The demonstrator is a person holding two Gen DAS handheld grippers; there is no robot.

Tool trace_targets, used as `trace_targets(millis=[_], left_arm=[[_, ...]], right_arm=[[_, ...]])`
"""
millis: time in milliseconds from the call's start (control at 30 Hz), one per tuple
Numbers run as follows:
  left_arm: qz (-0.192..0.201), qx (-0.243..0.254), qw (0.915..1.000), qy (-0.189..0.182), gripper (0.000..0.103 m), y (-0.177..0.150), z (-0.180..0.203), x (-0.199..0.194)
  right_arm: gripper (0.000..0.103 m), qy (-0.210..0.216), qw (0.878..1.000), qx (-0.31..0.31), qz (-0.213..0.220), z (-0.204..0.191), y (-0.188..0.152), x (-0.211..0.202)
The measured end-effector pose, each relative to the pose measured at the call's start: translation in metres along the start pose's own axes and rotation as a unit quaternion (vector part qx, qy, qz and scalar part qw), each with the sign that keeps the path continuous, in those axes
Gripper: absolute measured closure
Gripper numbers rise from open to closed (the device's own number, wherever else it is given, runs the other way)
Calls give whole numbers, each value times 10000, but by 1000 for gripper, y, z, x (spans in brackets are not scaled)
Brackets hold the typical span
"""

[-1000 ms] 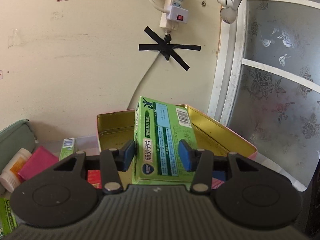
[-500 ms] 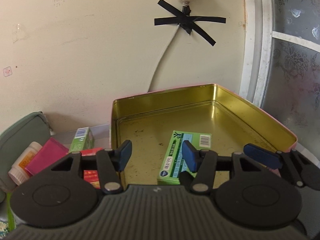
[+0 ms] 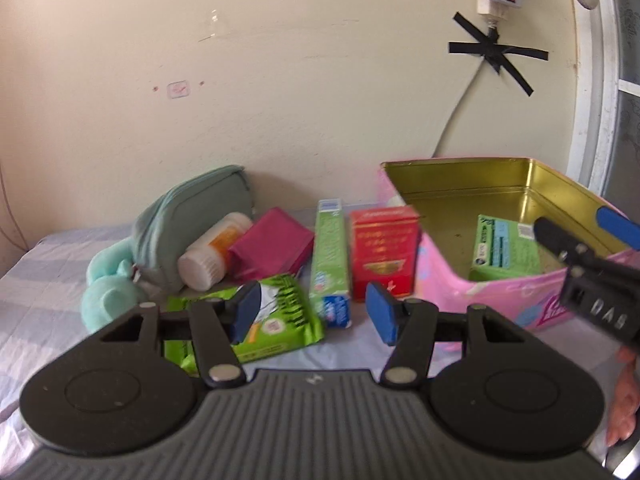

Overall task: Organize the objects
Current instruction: 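Move the left gripper back toward the floral tissue pack, then grasp the floral tissue pack with the left gripper and place it in the tin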

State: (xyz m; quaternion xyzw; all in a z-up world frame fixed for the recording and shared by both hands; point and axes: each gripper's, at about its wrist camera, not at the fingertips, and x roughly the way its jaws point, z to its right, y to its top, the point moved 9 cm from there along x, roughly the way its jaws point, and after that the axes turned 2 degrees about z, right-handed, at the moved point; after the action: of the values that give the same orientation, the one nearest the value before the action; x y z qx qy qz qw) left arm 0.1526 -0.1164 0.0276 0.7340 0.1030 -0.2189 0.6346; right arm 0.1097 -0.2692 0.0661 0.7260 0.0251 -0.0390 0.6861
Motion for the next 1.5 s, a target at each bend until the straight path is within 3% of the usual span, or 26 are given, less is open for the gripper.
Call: trace_targets(millis=[167, 333, 467, 667, 1000, 1200, 1500], left_arm=[[-176, -244, 9990, 322, 43, -27, -48, -7], [-245, -379, 9970, 628, 43, -50, -89, -13], [-240, -546, 9951, 783, 43, -65, -123, -19], [-343, -748, 9916, 999, 42, -81, -165, -20], [-429, -973, 9886, 1067, 36, -88, -204, -6], [-486, -1095, 9881, 970, 34, -90, -216, 4], [-643, -1286, 9881, 540, 28, -93, -220, 23]], right_arm=[[33, 417, 9989, 209, 91, -29, 14, -23], [45, 1284, 9906, -139, -451, -96, 2, -31], [46, 2006, 9718, -558, -1106, -158, -26, -27], [48, 2540, 9455, -931, -1813, -222, -60, -18], [38, 2824, 9143, -1463, -2507, -279, -93, 1], [27, 2886, 9106, -1426, -2592, -296, -97, 17], [24, 2910, 9091, -1334, -2666, -313, -98, 32]])
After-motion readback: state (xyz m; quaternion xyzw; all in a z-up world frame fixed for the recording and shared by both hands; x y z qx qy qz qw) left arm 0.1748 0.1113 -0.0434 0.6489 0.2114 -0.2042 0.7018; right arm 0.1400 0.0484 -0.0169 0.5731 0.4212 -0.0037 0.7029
